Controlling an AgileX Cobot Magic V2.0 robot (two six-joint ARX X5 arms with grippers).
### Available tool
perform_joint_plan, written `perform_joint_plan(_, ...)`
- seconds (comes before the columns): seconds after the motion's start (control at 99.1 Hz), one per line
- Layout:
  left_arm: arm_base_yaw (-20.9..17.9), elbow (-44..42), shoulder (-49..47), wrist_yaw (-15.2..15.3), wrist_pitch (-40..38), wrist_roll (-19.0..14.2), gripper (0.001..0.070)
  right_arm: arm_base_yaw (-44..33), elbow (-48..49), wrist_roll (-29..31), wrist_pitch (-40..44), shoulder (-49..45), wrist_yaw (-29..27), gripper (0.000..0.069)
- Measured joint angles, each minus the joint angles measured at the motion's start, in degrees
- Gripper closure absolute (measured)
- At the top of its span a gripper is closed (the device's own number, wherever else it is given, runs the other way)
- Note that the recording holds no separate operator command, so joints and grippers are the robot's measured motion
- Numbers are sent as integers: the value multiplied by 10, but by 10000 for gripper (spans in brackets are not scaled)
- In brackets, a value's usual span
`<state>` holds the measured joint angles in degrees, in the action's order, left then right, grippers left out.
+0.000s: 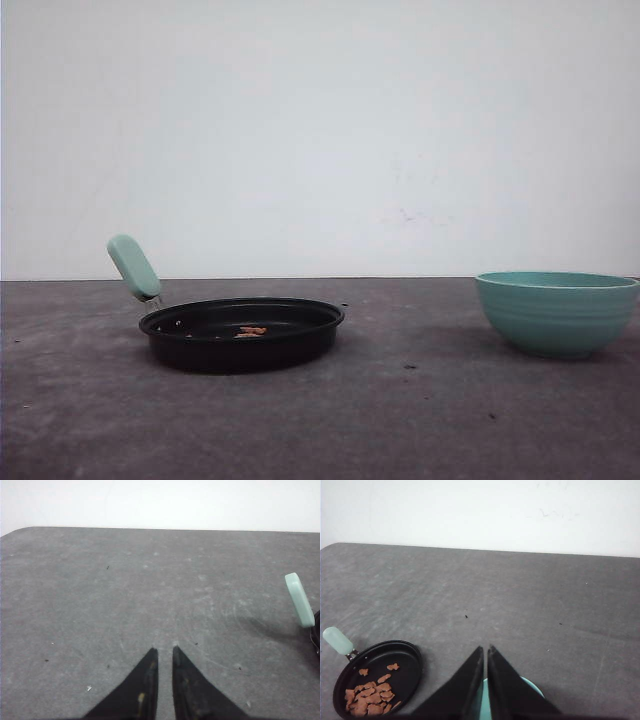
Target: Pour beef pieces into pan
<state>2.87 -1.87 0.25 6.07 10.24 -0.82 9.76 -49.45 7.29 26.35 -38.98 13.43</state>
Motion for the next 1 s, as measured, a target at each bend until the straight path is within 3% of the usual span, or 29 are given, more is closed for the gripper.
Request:
perform_joint_plan(0.444,0,0,0,0,0,0,685,0,0,0,-1,0,-2,681)
perform_joint_plan(0.787,0,0,0,0,0,0,685,0,0,-2,-46,2,-29,681)
perform_joint_plan(0.999,0,0,0,0,0,0,685,-39,38,-74,-85,50,-29,681)
